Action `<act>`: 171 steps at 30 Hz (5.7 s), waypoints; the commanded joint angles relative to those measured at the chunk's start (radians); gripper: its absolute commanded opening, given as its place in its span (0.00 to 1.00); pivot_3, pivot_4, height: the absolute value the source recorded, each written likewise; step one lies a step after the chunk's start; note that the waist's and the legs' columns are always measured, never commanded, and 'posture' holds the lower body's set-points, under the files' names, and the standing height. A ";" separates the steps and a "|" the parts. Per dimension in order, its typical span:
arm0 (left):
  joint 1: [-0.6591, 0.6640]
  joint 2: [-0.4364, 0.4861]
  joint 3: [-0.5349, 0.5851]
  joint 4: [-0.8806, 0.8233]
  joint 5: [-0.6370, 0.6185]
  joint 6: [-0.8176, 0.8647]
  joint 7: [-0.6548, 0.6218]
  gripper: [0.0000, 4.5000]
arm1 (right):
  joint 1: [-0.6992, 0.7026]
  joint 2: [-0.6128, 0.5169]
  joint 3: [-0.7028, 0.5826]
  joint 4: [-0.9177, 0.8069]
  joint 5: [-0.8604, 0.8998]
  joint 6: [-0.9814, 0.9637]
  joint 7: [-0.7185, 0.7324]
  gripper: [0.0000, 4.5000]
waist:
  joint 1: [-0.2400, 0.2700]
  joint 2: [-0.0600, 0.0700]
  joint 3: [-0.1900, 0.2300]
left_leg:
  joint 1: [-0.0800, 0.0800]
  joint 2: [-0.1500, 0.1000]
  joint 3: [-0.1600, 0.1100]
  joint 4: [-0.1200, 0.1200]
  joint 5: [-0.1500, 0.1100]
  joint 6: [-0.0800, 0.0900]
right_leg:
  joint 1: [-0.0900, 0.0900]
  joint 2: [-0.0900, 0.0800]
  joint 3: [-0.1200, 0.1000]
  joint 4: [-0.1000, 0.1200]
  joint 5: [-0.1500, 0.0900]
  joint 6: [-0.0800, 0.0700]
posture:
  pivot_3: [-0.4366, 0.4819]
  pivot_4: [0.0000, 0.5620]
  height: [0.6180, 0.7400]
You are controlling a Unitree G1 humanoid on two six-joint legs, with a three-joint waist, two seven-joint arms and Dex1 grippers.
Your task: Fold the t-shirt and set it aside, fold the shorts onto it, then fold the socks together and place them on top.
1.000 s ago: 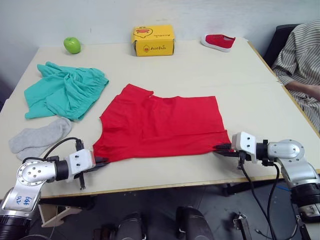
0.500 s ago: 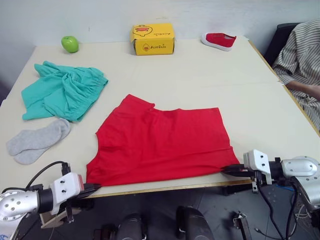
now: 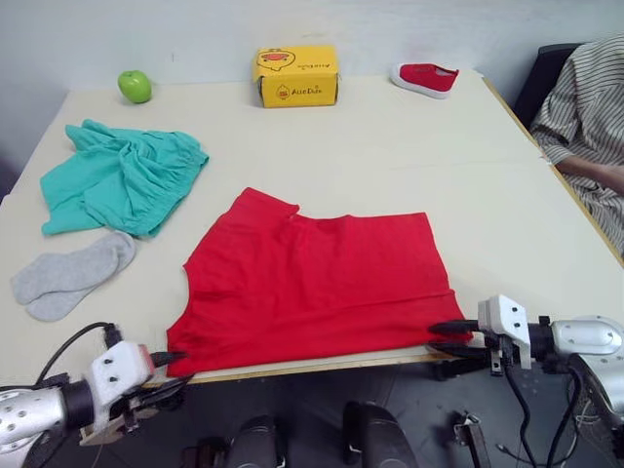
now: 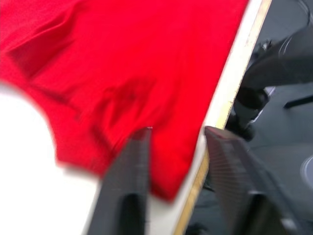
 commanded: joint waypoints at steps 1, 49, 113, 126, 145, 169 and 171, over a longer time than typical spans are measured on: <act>0.003 0.012 0.162 0.017 -0.198 0.129 -0.059 0.77 | 0.006 -0.018 -0.109 -0.049 0.010 0.033 -0.082 0.68 | 0.000 -0.001 0.000 | 0.000 0.000 0.000 0.000 0.000 0.001 | 0.000 0.000 0.000 0.000 0.000 0.000 | 0.48 0.27 1.00; -1.193 -0.056 -0.450 0.710 0.051 0.372 0.138 0.99 | -1.135 0.277 0.096 1.321 -0.372 -0.027 -0.346 1.00 | -0.005 0.003 0.006 | -0.016 -0.033 -0.040 -0.017 0.040 -0.002 | 0.014 -0.020 -0.040 -0.005 0.006 0.013 | 0.48 0.27 1.00; -1.713 -0.246 -0.457 1.574 0.311 -0.049 0.143 0.00 | -1.047 0.283 -0.048 1.139 -0.223 -0.030 -0.157 0.00 | -0.008 0.001 0.007 | -0.020 -0.035 -0.036 -0.015 0.041 -0.003 | 0.006 -0.020 -0.038 0.002 0.006 0.013 | 0.48 0.27 1.00; -1.383 -0.134 -0.418 0.978 0.227 0.155 0.055 0.00 | -0.900 0.222 -0.118 0.950 -0.092 0.134 -0.012 0.00 | -0.006 0.001 0.007 | -0.020 -0.034 -0.036 -0.015 0.041 -0.003 | 0.006 -0.020 -0.037 0.002 0.006 0.013 | 0.48 0.27 1.00; -1.124 -0.076 -0.361 0.614 0.092 0.483 0.133 0.43 | -0.681 0.186 -0.021 0.783 -0.174 0.028 -0.045 0.37 | 0.003 0.001 0.007 | -0.018 -0.033 -0.040 -0.014 0.041 -0.003 | 0.006 -0.021 -0.034 0.004 0.006 0.013 | 0.48 0.27 1.00; -1.637 -0.247 -0.575 1.411 0.292 0.308 0.099 0.59 | -0.958 0.197 0.108 1.138 -0.351 -0.190 -0.024 0.87 | 0.001 0.001 0.007 | -0.018 -0.035 -0.031 -0.013 0.041 -0.003 | 0.006 -0.021 -0.035 0.004 0.006 0.013 | 0.48 0.27 1.00; -1.630 -0.251 -0.576 1.406 0.298 0.283 0.091 0.45 | -0.967 0.203 0.108 1.152 -0.353 -0.198 -0.015 0.77 | 0.001 0.001 0.007 | -0.018 -0.035 -0.031 -0.013 0.041 -0.003 | 0.006 -0.021 -0.035 0.004 0.006 0.013 | 0.48 0.27 1.00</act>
